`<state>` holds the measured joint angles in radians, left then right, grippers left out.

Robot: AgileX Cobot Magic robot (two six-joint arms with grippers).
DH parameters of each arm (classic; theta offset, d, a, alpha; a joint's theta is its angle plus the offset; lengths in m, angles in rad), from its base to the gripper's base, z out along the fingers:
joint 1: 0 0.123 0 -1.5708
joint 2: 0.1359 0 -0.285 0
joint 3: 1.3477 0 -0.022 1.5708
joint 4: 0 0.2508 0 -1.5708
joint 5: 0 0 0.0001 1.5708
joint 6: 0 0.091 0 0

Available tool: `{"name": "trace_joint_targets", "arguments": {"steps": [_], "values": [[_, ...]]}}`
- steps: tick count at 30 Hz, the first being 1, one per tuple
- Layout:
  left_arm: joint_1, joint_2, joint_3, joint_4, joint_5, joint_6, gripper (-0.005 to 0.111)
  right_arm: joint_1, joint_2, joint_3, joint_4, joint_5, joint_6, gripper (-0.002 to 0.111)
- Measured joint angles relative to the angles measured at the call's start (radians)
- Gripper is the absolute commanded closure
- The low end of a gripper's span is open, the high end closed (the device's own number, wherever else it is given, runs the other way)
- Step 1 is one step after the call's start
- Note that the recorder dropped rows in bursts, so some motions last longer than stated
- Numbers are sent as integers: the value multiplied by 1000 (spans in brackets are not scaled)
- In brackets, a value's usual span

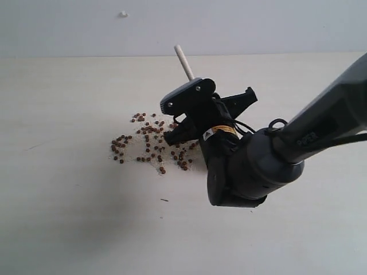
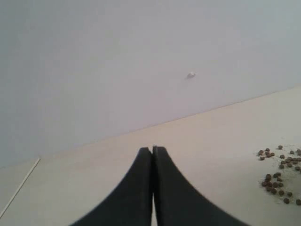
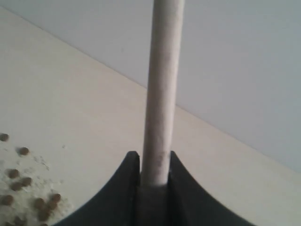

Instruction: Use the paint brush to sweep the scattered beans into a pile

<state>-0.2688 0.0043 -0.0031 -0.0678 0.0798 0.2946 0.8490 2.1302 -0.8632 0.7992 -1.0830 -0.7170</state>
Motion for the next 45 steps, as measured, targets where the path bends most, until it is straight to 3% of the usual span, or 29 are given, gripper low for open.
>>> {"name": "trace_joint_targets", "arguments": {"steps": [10, 19, 28, 36, 45], "values": [[0, 0, 0, 0, 0, 0, 107, 41, 1, -132, 75, 48, 57, 108], [0, 0, 0, 0, 0, 0, 107, 46, -42, -139, 287, -115, -213, 108], [0, 0, 0, 0, 0, 0, 107, 46, -15, -141, 517, -117, -259, 108], [0, 0, 0, 0, 0, 0, 107, 46, 28, -122, 559, 11, -236, 108], [0, 0, 0, 0, 0, 0, 107, 46, 23, -122, 465, 94, -164, 108]]}}
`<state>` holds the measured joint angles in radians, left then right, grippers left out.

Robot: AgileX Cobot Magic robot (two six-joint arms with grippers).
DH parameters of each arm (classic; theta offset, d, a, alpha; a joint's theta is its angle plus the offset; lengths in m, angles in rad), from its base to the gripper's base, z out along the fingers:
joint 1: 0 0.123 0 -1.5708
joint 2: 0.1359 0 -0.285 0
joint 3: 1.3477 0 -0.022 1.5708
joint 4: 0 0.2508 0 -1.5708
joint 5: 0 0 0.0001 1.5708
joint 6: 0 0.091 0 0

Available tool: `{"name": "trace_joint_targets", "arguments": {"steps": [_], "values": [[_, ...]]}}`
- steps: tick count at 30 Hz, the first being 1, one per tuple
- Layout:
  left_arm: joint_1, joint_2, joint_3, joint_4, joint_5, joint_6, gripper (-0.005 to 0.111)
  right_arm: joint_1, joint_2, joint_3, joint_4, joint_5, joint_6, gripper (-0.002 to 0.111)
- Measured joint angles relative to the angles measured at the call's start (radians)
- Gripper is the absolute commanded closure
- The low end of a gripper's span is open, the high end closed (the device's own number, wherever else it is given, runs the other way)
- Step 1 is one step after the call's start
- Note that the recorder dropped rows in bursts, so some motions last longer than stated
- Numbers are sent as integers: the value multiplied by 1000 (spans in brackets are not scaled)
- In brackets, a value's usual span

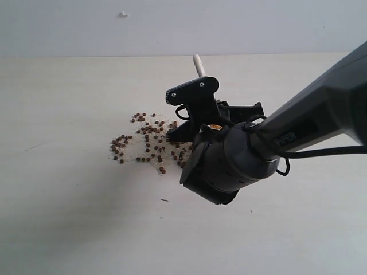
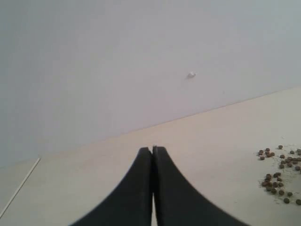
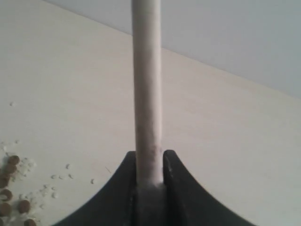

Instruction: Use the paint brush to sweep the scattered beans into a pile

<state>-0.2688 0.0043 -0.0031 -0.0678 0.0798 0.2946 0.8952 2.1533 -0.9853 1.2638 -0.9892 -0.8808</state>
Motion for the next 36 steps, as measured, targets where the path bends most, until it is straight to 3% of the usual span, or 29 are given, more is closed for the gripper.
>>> {"name": "trace_joint_targets", "arguments": {"steps": [13, 20, 28, 36], "values": [[0, 0, 0, 0, 0, 0, 107, 0, 0, -3, -249, 46, 413, 108], [0, 0, 0, 0, 0, 0, 107, 0, 1, -64, -261, 73, 454, 108], [0, 0, 0, 0, 0, 0, 107, 0, -107, -64, -107, -2, 183, 108], [0, 0, 0, 0, 0, 0, 107, 0, -206, -64, -130, -24, -35, 108]]}}
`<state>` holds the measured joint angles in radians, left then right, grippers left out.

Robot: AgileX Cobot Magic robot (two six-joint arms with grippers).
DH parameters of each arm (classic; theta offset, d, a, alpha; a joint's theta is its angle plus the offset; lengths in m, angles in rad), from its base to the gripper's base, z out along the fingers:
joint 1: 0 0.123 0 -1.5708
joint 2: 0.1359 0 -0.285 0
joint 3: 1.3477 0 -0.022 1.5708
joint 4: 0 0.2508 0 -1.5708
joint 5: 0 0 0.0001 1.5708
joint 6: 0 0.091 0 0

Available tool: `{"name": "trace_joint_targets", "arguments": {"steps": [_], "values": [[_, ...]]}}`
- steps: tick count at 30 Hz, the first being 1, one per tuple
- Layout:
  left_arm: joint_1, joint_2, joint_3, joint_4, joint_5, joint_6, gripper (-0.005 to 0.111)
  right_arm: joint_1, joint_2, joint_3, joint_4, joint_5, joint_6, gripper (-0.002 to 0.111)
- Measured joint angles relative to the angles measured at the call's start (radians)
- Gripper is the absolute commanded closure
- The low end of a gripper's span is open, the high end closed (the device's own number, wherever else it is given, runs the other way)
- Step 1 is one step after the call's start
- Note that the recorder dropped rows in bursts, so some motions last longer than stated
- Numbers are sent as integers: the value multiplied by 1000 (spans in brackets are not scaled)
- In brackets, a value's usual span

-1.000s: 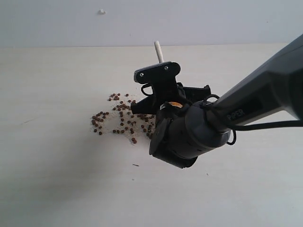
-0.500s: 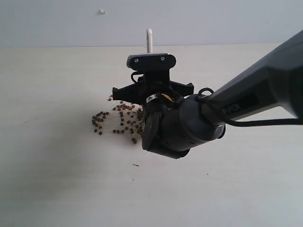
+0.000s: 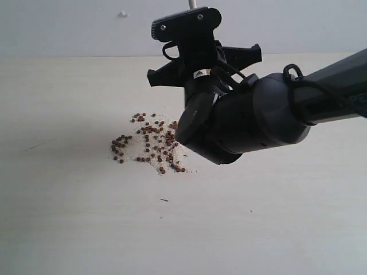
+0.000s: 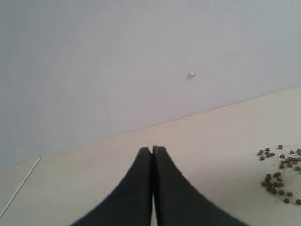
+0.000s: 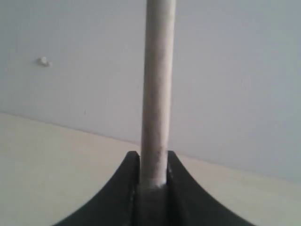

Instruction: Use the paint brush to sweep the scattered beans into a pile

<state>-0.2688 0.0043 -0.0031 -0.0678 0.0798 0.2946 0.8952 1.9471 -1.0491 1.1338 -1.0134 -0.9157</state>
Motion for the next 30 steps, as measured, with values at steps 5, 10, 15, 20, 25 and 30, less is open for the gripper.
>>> {"name": "trace_joint_targets", "arguments": {"steps": [5, 10, 15, 20, 25, 30], "values": [[0, 0, 0, 0, 0, 0, 107, -32, -8, 61, -253, -30, 84, 108], [0, 0, 0, 0, 0, 0, 107, -168, -8, 151, -608, -66, 420, 108], [0, 0, 0, 0, 0, 0, 107, -314, 38, 159, -934, -86, 603, 108], [0, 0, 0, 0, 0, 0, 107, -416, 101, 148, -1210, -88, 655, 108], [0, 0, 0, 0, 0, 0, 107, -481, 176, 96, -1340, -88, 689, 108], [0, 0, 0, 0, 0, 0, 107, -493, 330, 4, -1446, -86, 740, 108]]}}
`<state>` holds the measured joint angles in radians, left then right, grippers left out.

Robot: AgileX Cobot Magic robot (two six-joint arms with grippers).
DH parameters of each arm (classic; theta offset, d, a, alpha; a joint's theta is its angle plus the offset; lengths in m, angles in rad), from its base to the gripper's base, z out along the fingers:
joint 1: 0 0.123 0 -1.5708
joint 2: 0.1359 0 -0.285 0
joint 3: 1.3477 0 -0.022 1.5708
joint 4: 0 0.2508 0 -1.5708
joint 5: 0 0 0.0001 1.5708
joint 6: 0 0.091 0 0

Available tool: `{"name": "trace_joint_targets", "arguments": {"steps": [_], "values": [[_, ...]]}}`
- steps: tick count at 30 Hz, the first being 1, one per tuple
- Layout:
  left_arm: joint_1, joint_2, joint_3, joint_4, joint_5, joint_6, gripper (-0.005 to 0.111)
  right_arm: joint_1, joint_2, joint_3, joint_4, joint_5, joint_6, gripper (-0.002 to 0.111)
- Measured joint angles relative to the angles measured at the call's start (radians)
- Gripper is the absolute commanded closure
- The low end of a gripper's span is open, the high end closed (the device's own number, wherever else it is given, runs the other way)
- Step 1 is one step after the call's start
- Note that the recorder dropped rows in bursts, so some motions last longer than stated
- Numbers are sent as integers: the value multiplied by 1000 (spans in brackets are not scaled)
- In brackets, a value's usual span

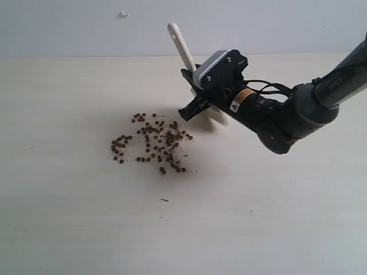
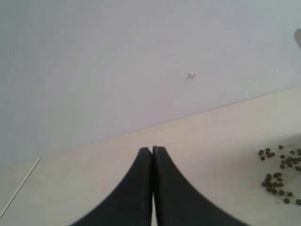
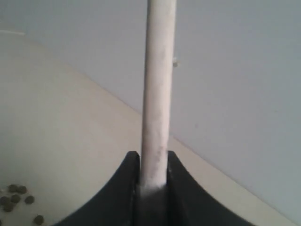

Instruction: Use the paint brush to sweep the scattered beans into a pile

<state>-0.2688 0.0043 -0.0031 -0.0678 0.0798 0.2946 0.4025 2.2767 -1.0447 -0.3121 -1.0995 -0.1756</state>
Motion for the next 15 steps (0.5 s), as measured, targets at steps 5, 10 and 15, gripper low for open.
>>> {"name": "trace_joint_targets", "arguments": {"steps": [5, 10, 15], "values": [[0, 0, 0, 0, 0, 0, 107, 0, 29, -13, -125, 2, 76, 108], [0, 0, 0, 0, 0, 0, 107, 0, 29, -15, -257, -28, 242, 108], [0, 0, 0, 0, 0, 0, 107, 0, 29, -15, -284, -93, 364, 108]]}}
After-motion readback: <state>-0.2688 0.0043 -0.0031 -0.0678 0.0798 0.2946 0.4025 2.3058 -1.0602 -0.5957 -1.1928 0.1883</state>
